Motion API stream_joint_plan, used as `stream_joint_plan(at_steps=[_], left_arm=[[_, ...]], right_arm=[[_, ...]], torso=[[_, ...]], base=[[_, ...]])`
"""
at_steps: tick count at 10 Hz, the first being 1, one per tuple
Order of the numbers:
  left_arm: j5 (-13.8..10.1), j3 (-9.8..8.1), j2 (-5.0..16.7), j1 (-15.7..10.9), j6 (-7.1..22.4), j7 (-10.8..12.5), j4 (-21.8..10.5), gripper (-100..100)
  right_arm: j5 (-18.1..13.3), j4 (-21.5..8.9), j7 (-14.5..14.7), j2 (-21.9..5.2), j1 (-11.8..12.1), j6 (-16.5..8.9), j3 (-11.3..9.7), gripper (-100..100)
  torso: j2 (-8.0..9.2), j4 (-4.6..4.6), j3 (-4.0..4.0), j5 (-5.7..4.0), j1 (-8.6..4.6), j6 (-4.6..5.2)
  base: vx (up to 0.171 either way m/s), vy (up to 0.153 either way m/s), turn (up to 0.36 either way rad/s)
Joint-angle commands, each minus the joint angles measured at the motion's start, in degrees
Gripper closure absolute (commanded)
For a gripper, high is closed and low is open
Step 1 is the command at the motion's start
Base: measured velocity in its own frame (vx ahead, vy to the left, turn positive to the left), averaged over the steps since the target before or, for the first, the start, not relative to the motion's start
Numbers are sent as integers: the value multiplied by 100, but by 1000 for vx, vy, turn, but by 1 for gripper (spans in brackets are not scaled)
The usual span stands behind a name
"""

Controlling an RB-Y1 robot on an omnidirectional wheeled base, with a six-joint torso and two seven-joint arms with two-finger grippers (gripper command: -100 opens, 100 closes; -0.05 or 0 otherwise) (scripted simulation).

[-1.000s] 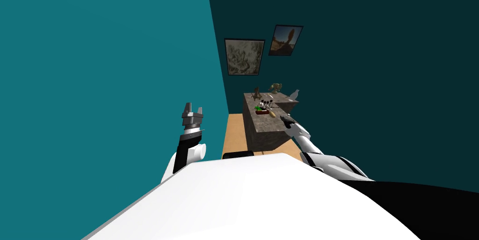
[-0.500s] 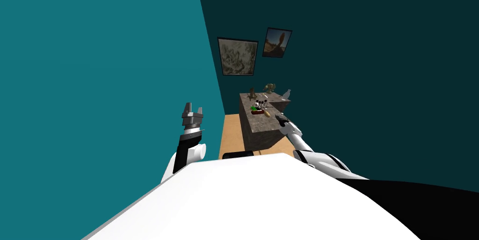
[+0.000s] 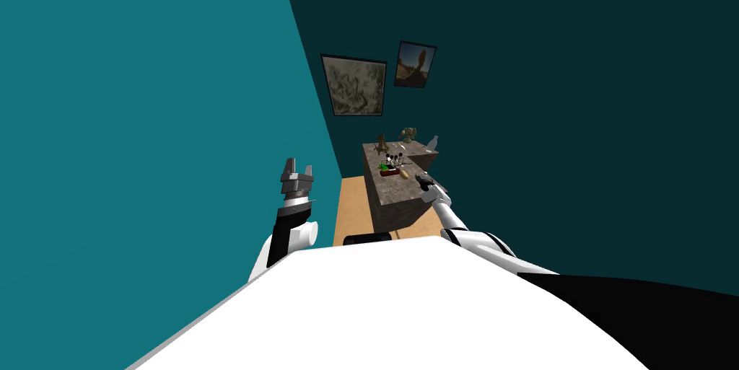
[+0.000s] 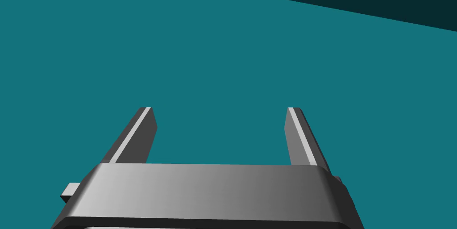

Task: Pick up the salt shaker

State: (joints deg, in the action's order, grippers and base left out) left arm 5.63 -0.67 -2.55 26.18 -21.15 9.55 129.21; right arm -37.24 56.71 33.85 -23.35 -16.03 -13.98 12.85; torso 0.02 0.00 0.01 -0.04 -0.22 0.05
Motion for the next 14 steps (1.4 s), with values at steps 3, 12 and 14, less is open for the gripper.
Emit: stream_joint_plan(at_steps=[3, 12, 14], left_arm=[[0, 1, 0, -1, 0, 0, 0, 0], [0, 1, -1, -1, 0, 0, 0, 0], [0, 2, -1, -1, 0, 0, 0, 0]], right_arm=[[-11, -5, 27, 16, -11, 4, 7, 100], [-28, -283, -499, -475, 172, 197, 31, 100], [-62, -411, -803, -730, 298, 294, 54, 100]], torso=[[7, 2, 4, 4, 14, -1], [-5, -8, -7, -3, 12, 2], [-1, -8, -5, -3, 17, -3]], base=[[1, -3, -5], [-6, 18, 51], [-26, 59, 169]])
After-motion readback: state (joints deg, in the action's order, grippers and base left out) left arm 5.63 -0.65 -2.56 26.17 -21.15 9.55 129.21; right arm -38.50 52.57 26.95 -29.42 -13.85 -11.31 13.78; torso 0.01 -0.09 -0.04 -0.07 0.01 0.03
